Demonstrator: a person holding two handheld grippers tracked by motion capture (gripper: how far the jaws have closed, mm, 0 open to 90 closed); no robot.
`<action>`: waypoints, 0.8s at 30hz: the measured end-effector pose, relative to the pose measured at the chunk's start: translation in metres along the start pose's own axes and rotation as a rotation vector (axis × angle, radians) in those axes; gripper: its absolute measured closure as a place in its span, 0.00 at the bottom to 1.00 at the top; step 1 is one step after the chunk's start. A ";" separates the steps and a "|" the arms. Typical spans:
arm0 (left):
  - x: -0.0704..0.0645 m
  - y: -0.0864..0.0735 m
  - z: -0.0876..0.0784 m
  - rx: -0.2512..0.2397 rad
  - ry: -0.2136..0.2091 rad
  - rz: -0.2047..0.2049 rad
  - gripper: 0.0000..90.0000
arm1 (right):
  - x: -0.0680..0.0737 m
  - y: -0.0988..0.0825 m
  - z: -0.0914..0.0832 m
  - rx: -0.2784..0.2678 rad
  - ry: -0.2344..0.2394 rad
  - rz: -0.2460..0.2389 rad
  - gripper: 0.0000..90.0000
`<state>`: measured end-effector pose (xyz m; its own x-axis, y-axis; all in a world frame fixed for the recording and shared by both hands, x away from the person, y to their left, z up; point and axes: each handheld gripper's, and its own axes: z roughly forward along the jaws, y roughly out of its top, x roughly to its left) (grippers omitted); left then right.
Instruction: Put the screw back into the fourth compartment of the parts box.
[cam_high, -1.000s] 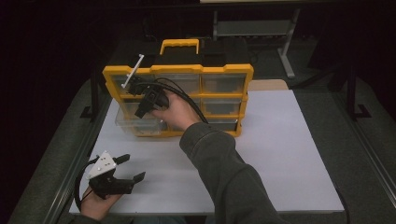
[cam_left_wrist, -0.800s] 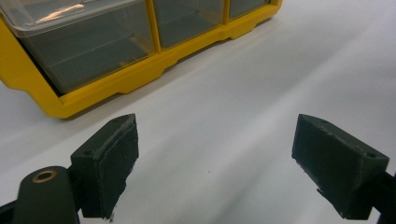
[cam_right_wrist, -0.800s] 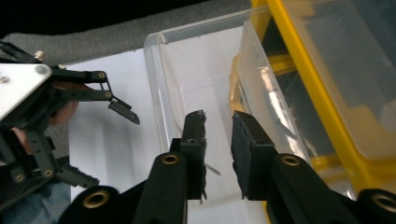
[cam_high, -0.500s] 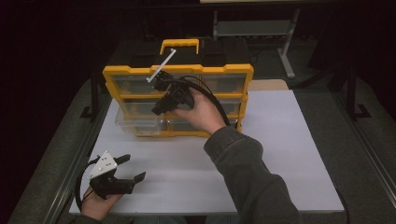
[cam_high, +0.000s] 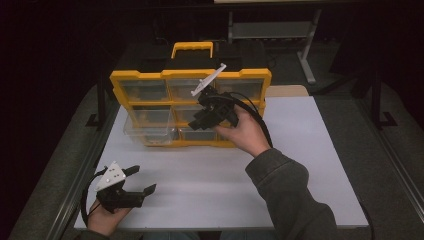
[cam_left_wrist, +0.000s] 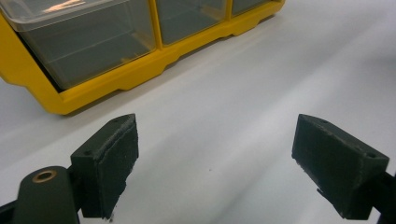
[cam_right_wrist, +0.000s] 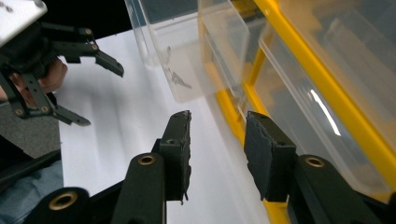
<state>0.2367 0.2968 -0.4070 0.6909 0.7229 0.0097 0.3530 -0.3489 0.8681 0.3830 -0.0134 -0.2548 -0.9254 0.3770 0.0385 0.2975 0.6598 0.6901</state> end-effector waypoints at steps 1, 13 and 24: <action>0.000 0.000 0.000 0.000 0.000 0.000 0.16 | 0.000 0.000 0.000 0.000 0.000 0.000 0.66; -0.001 0.000 -0.001 0.003 0.006 -0.009 0.16 | -0.008 -0.050 -0.013 -0.009 -0.060 0.083 0.56; 0.000 0.000 0.000 0.017 0.004 -0.007 0.16 | -0.022 -0.101 -0.024 -0.035 -0.110 0.191 0.49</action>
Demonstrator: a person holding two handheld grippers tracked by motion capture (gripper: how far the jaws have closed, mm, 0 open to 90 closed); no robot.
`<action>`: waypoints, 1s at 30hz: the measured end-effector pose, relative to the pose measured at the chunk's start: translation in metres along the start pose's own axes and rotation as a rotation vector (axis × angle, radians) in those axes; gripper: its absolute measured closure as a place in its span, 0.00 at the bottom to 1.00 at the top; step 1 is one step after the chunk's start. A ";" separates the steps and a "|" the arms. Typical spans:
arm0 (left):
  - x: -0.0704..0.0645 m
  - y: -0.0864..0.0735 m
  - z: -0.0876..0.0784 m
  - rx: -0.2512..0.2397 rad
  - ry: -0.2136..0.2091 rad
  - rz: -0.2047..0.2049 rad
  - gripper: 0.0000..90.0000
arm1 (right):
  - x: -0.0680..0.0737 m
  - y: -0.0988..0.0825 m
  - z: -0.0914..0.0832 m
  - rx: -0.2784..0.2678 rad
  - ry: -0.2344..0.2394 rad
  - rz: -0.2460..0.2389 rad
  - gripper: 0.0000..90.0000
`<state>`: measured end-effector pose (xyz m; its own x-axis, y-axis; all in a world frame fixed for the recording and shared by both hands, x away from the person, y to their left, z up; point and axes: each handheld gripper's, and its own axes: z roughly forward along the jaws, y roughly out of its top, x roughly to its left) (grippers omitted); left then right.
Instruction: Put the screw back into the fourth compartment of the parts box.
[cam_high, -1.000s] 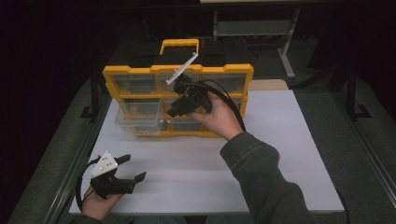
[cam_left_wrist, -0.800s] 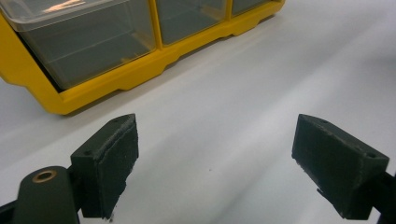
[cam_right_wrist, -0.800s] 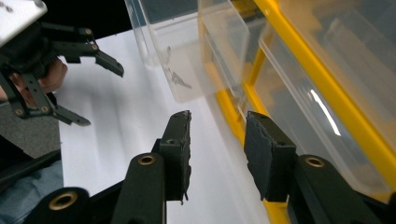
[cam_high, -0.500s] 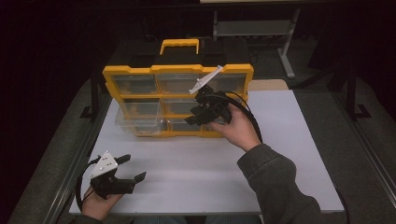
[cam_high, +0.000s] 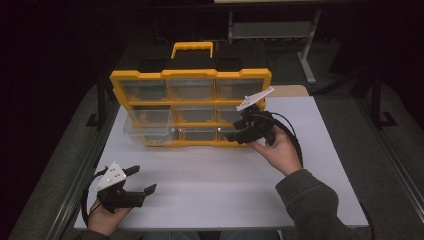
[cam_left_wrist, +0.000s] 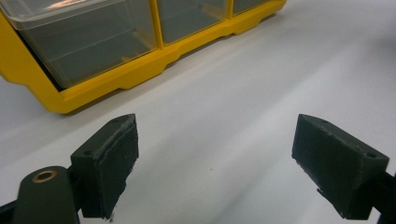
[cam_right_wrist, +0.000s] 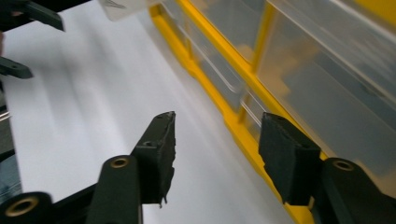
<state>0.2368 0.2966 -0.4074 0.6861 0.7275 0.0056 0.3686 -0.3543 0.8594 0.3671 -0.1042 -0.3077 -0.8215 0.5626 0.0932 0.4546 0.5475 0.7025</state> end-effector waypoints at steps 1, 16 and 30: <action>0.000 0.000 0.000 0.000 0.000 0.000 0.16 | 0.000 0.000 0.000 0.000 0.000 0.000 0.49; 0.000 0.000 0.000 -0.006 0.004 -0.008 0.16 | -0.016 -0.049 -0.007 -0.019 -0.068 0.073 0.43; 0.000 0.000 0.001 -0.004 0.006 -0.012 0.16 | -0.021 -0.103 -0.022 -0.039 -0.106 0.146 0.40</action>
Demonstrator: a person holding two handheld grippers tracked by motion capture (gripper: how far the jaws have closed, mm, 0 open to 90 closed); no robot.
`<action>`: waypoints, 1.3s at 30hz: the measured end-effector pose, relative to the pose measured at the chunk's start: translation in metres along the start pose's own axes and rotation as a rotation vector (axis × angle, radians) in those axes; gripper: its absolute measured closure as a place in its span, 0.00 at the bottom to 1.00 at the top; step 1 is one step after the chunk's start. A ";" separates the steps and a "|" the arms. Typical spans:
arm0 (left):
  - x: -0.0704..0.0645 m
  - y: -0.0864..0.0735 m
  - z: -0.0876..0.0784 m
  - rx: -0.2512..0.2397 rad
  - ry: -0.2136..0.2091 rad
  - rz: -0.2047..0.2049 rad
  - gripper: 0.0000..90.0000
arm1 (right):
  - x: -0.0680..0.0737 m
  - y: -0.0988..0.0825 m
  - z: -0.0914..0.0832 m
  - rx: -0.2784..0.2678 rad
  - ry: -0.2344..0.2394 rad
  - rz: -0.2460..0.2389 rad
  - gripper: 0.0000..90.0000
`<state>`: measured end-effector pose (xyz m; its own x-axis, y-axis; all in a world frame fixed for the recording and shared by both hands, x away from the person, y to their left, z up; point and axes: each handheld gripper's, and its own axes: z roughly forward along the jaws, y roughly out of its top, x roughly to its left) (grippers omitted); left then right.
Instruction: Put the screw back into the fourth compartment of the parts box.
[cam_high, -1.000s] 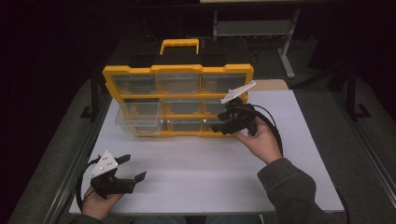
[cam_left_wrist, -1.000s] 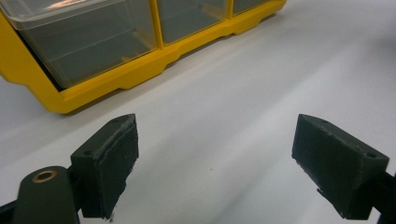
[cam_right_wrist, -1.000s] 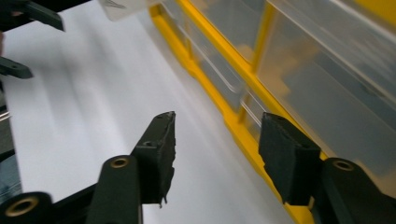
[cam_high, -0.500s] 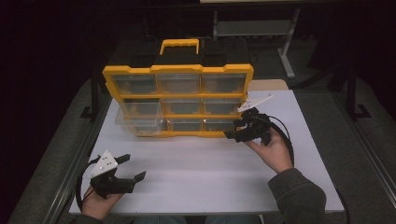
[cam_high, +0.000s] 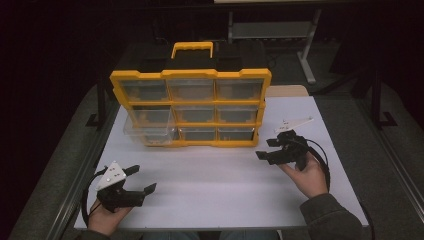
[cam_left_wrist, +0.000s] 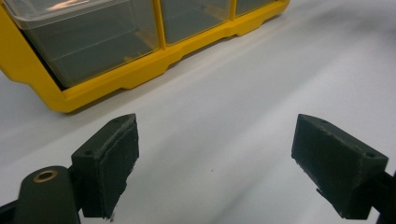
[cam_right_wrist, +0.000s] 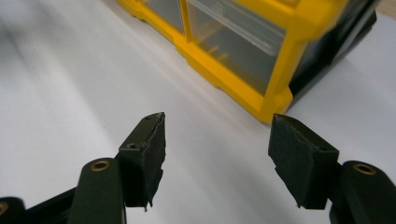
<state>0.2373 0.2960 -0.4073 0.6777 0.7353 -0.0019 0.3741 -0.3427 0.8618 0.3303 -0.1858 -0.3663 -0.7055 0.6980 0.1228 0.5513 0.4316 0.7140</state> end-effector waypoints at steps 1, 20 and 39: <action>0.000 0.000 0.000 0.001 0.001 0.002 0.16 | 0.000 -0.003 0.000 -0.003 -0.002 0.000 0.40; -0.003 -0.001 0.002 -0.006 -0.004 0.006 0.16 | 0.004 -0.051 -0.013 -0.055 -0.067 0.036 0.28; -0.004 -0.001 0.000 0.011 -0.008 0.010 0.17 | 0.001 -0.084 -0.024 -0.105 -0.091 0.077 0.21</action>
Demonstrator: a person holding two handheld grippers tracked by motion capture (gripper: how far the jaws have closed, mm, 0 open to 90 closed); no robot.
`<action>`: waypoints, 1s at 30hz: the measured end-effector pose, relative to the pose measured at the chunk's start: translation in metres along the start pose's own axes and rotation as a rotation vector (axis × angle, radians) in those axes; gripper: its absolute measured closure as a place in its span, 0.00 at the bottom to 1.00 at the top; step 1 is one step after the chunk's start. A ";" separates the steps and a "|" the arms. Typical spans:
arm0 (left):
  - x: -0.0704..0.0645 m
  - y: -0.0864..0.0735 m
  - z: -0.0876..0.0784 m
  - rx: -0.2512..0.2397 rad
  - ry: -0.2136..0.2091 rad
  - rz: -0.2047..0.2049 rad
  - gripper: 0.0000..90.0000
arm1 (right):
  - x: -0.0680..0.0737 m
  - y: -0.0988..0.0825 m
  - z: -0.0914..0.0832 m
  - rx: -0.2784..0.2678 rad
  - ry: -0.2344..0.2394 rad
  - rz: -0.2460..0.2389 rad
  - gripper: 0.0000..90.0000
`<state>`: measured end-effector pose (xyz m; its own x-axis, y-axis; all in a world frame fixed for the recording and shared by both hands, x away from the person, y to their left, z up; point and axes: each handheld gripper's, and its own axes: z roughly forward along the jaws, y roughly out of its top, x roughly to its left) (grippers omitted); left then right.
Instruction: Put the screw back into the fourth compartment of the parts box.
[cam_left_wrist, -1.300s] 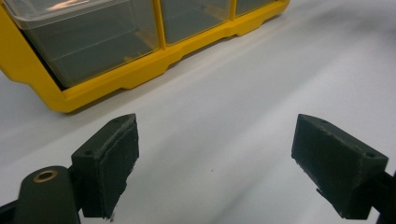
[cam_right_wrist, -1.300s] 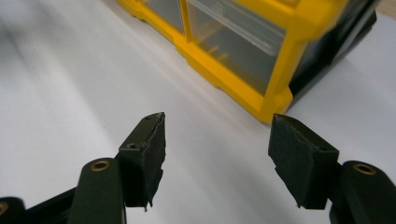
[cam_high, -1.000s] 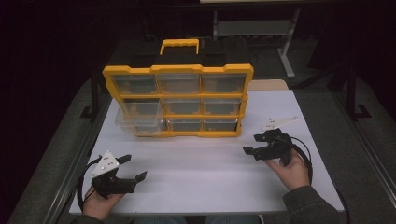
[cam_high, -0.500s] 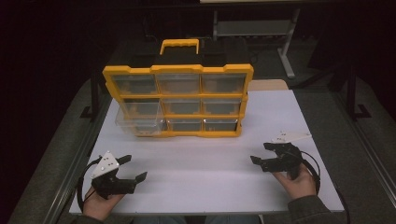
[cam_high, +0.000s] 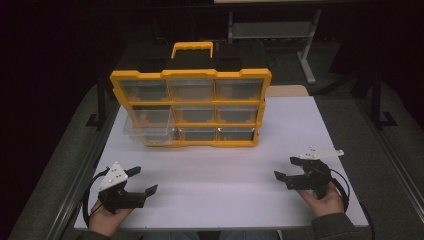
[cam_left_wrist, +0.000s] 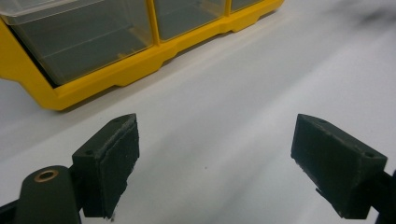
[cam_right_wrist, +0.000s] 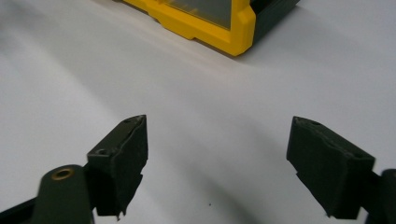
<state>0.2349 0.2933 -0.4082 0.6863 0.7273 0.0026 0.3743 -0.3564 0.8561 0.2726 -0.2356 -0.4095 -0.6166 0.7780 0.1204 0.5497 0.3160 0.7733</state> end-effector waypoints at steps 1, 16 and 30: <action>0.000 0.000 0.000 0.002 0.000 0.002 0.17 | 0.000 -0.001 0.000 -0.004 -0.001 -0.004 0.21; -0.001 0.000 0.001 0.006 -0.007 0.001 0.17 | 0.006 -0.011 -0.002 -0.012 0.001 -0.019 0.19; -0.001 0.000 0.001 0.011 -0.009 0.009 0.17 | 0.011 -0.013 0.003 0.003 0.008 -0.046 0.19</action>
<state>0.2353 0.2918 -0.4088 0.6949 0.7191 0.0055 0.3751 -0.3690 0.8504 0.2604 -0.2291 -0.4197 -0.6458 0.7583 0.0893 0.5218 0.3530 0.7766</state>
